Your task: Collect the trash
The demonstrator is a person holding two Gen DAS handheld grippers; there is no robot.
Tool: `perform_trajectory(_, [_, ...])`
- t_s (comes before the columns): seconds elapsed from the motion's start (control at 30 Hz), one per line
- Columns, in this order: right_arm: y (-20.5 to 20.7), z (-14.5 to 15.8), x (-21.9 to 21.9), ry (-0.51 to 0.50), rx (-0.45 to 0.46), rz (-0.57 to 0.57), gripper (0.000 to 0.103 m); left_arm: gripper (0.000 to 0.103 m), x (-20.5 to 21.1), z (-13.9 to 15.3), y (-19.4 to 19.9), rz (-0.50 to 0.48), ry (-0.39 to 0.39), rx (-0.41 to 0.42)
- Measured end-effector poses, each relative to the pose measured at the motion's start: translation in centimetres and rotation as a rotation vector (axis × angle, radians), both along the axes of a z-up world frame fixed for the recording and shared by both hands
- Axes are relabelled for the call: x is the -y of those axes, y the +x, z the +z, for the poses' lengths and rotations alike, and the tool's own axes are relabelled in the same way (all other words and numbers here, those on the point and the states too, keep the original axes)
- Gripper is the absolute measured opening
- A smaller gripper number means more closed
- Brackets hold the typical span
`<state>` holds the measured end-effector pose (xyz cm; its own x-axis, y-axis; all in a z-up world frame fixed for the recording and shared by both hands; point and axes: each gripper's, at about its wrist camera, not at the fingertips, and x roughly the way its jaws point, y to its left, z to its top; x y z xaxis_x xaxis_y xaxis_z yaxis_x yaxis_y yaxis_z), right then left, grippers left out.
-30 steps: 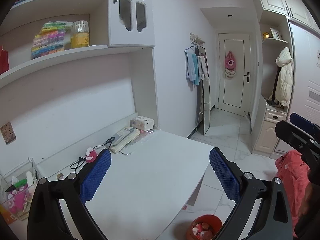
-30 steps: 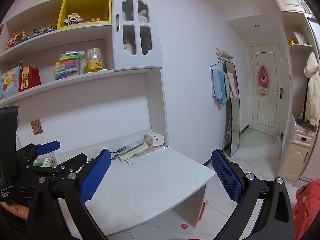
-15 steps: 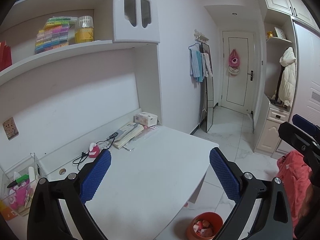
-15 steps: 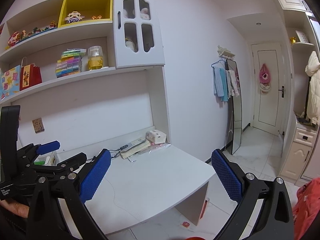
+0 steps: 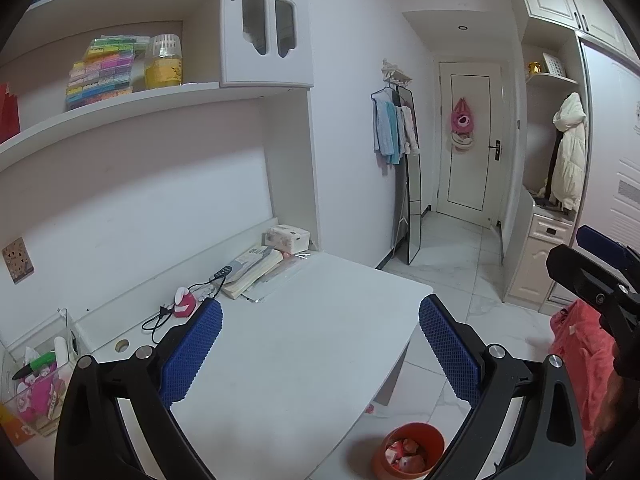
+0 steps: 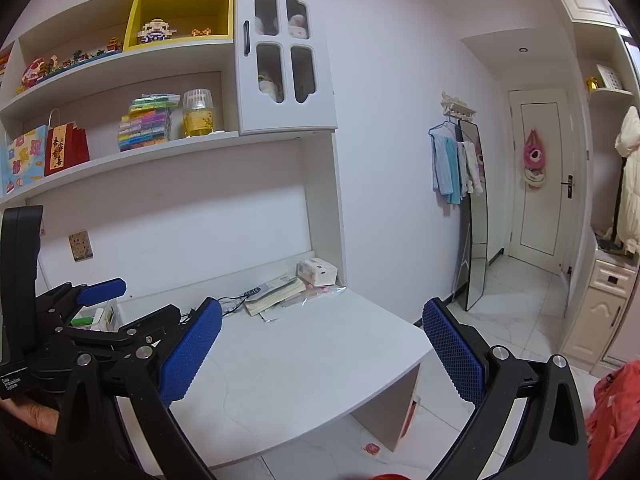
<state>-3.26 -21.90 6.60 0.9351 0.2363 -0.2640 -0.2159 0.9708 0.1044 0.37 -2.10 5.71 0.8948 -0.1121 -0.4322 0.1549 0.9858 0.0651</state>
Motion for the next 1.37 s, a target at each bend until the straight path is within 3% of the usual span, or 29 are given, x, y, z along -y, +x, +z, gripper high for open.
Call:
perform_trajectory(0.47, [0.02, -0.04, 0.07, -0.001, -0.001, 0.001, 0.098, 0.097, -0.03, 0.14, -0.29, -0.012, 0.0, 0.025])
perform_trajectory(1.37, [0.65, -0.48, 0.07, 0.0, -0.024, 0.017, 0.098, 0.097, 0.38, -0.31, 0.31, -0.014, 0.017, -0.007])
